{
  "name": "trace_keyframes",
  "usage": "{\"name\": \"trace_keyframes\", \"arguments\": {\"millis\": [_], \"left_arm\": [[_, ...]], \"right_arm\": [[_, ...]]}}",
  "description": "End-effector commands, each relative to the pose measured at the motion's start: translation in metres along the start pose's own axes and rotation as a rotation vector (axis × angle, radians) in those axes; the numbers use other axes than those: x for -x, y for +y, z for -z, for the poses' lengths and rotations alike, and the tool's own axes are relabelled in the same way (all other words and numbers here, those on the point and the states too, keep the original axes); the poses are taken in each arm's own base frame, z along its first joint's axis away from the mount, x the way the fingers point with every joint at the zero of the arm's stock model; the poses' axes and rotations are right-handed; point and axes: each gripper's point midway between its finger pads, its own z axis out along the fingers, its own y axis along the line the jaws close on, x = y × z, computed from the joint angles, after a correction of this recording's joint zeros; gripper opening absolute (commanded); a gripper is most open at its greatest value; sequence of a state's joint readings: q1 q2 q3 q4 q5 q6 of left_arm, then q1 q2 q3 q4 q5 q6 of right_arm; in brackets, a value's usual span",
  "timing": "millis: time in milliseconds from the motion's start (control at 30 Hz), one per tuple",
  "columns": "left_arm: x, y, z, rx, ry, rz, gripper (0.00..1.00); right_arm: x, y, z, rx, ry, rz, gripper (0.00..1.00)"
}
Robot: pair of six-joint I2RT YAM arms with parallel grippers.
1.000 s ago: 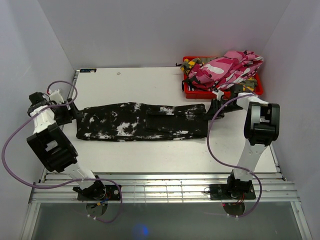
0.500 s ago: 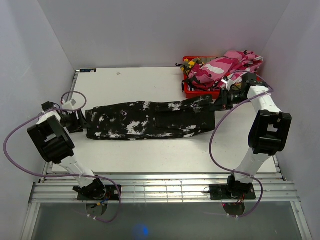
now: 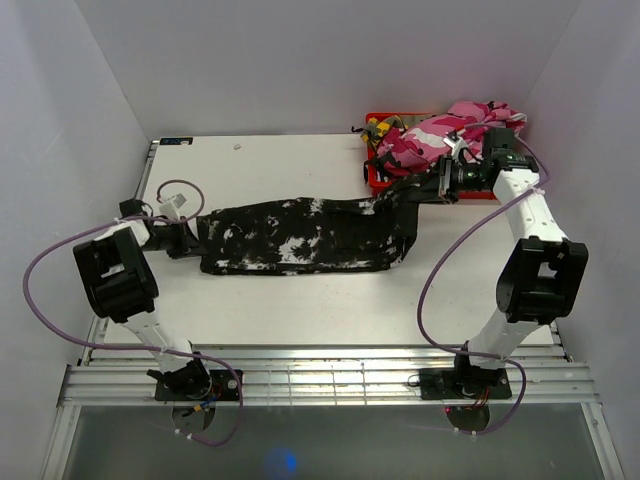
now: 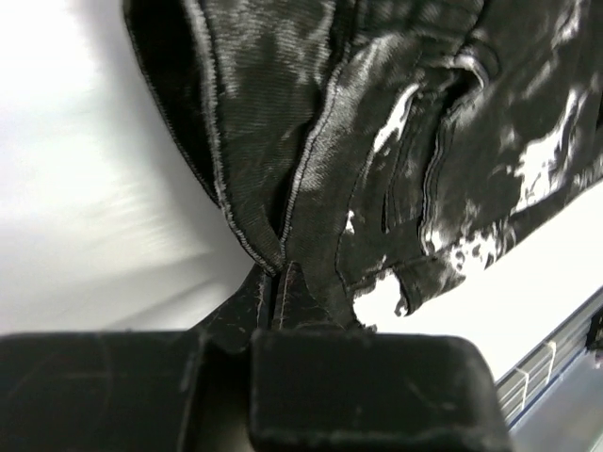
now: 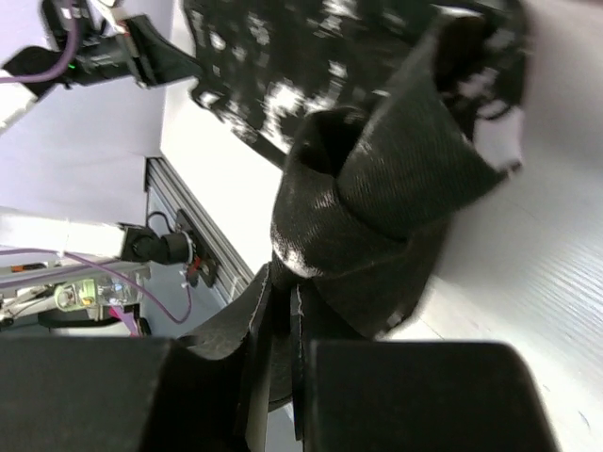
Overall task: Fold and stack the trousers
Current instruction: Fold the trousers
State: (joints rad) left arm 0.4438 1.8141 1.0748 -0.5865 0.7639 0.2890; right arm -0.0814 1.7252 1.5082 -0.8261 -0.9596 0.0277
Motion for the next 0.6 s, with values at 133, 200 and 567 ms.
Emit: {"name": "trace_keyframes", "arguments": {"millis": [133,200,567], "left_arm": [[0.003,-0.067,-0.022,-0.145,-0.01,-0.102,0.0],[0.003,-0.074,-0.026,-0.158,-0.01,-0.107,0.0],[-0.006,-0.091,-0.044,-0.19,-0.009,-0.082,0.0]], "right_arm": [[0.036,0.095,-0.038,0.121,-0.093,0.122,0.08],[0.032,0.106,-0.058,0.145,-0.059,0.117,0.08],[0.015,0.163,-0.163,0.251,0.041,0.07,0.08]]}}
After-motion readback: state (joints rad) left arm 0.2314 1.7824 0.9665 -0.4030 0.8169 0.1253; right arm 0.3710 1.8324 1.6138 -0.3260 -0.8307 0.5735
